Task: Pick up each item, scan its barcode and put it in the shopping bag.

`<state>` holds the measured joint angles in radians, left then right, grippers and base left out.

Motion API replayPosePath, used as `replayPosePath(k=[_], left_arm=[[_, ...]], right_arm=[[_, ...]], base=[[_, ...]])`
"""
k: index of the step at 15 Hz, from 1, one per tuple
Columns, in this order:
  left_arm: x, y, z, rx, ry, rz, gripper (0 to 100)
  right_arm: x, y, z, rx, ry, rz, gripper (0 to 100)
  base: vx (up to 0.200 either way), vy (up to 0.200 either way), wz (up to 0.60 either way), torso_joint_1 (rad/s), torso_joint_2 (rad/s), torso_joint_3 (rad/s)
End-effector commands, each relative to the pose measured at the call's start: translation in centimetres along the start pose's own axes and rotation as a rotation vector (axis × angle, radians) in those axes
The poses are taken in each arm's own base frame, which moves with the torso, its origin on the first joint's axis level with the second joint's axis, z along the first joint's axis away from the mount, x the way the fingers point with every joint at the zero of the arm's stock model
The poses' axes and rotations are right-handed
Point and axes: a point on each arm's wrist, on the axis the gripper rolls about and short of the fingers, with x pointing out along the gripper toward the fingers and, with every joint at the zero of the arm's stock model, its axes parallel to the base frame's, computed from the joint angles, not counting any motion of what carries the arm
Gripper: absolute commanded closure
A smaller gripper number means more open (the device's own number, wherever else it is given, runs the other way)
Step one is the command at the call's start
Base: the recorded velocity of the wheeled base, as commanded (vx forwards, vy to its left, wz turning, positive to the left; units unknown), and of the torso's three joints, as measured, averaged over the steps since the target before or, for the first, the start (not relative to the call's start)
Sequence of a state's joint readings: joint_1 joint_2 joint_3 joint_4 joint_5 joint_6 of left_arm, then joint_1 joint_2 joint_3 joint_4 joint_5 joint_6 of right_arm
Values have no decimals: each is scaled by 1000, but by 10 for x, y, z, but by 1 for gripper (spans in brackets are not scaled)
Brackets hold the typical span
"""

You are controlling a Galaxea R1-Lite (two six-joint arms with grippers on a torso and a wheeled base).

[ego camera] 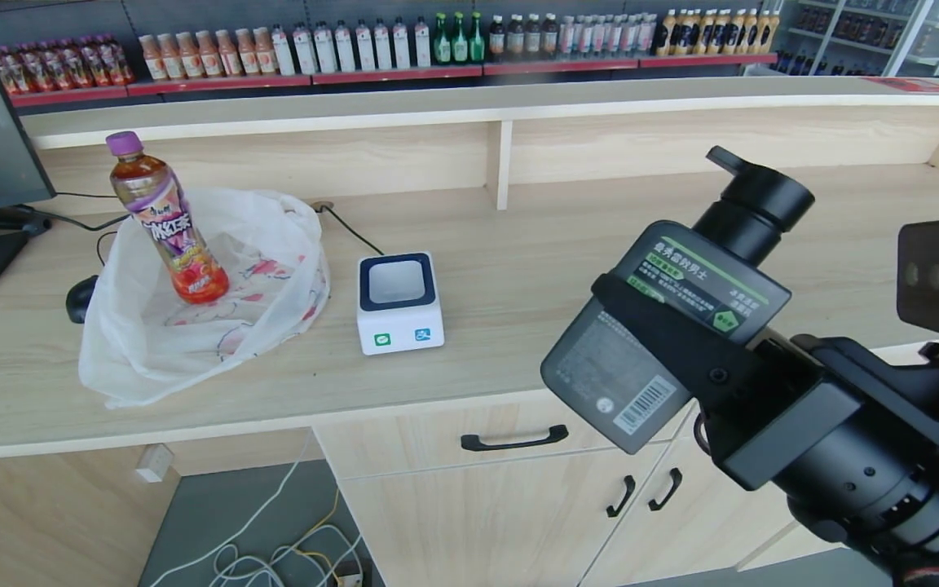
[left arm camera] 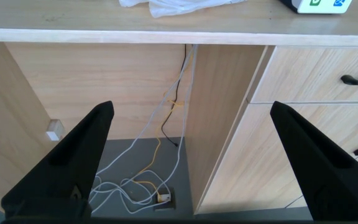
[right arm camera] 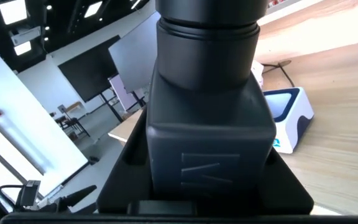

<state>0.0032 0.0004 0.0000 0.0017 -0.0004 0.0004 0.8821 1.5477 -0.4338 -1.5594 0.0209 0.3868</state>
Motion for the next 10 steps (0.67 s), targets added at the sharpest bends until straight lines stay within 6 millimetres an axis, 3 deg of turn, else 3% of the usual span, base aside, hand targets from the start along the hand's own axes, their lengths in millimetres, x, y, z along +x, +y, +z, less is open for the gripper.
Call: replayPosePath(k=[1, 10], left_arm=[[0, 0, 0, 1, -1, 0, 0], [0, 0, 0, 1, -1, -1, 0]], right_arm=[[7, 0, 2, 2, -18, 7, 100], [17, -2, 1, 50, -32, 12, 100]], base=[[0, 0, 0, 0, 0, 0], [0, 0, 0, 0, 0, 0]])
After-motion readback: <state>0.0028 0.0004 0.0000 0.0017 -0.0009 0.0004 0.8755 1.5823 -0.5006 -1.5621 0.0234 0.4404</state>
